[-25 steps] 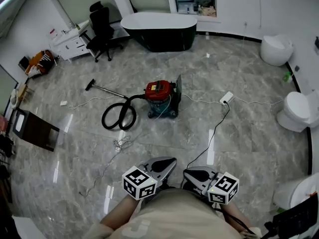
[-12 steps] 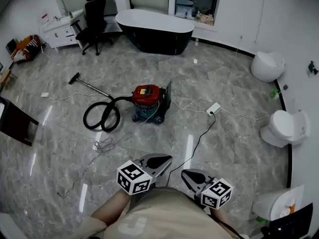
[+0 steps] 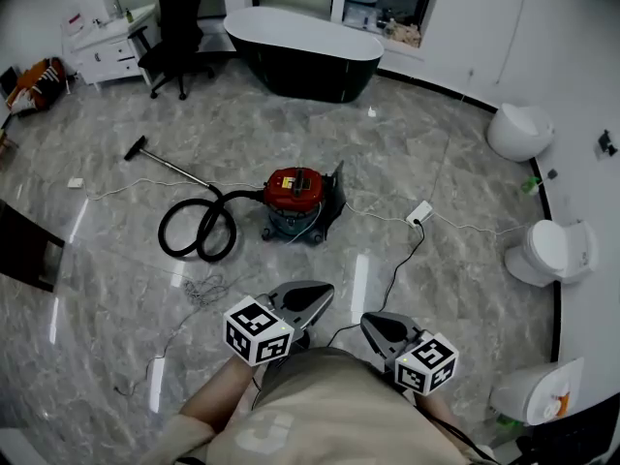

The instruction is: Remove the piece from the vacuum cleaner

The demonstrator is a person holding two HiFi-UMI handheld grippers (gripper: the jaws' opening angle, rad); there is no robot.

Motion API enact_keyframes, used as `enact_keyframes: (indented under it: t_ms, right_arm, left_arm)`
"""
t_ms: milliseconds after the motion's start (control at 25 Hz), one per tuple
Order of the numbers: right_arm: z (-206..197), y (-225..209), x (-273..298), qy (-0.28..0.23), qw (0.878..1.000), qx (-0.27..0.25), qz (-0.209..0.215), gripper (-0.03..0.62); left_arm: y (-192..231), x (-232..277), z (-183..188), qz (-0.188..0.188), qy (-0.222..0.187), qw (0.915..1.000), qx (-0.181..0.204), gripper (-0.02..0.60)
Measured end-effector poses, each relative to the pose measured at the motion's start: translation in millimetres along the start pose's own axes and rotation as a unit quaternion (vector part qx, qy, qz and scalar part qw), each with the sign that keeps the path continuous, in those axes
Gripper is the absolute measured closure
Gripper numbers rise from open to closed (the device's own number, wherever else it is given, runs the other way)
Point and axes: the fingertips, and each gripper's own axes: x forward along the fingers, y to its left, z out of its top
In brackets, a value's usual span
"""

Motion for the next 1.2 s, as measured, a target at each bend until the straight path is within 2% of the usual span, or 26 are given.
enact_keyframes:
  t_ms: [200,440,760,1000,1200]
  right_arm:
    - [16,4,39,0.014,1.0,-0.005,-0.008,0.592]
    - [28,9,68,0.029,1.0,-0.001,-0.002,0.592]
    - [37,5,102,0.056,0.998,-0.002,0.031,0.592]
    - [45,-20,121,0.065,0.996,-0.01,0.059,0.592]
    - [57,-66,132,0.059,0.995,0.029,0.077,0.592]
  left_arm:
    - [37,-25,14,0.002,-0.024,0.9997,-0.002,0.58]
    - [53,-44,16,0.003,-0.03,0.9995,-0.013,0.58]
    - [81,-60,17,0.046,-0.025,0.9986,-0.01,0.58]
    - [103,-41,25,0.075,-0.016,0.9969,-0.018,0.58]
    - [119,-2,37,0.089,0.014,0.9959,-0.013,0.58]
